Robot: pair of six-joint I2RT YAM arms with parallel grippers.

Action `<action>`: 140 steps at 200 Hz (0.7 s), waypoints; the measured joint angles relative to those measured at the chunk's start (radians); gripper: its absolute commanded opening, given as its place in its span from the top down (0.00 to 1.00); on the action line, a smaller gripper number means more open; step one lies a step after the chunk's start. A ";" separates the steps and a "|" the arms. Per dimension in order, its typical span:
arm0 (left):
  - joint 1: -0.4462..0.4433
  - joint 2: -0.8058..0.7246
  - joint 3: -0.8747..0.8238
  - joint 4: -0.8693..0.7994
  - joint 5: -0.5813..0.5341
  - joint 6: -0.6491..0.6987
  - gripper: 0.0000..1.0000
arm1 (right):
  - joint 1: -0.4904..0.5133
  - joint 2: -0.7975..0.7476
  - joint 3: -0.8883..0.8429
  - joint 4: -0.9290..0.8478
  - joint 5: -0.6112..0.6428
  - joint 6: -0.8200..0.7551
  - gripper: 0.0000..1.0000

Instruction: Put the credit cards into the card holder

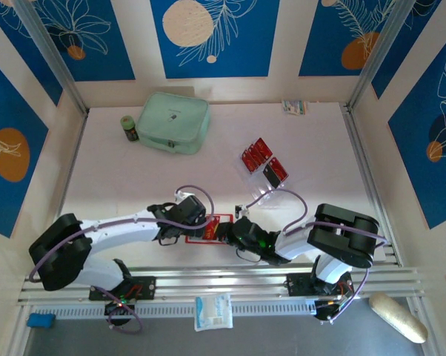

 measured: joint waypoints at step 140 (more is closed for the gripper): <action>0.003 0.016 -0.064 0.078 0.002 -0.032 0.05 | -0.064 -0.182 -0.040 -0.082 -0.023 -0.097 1.00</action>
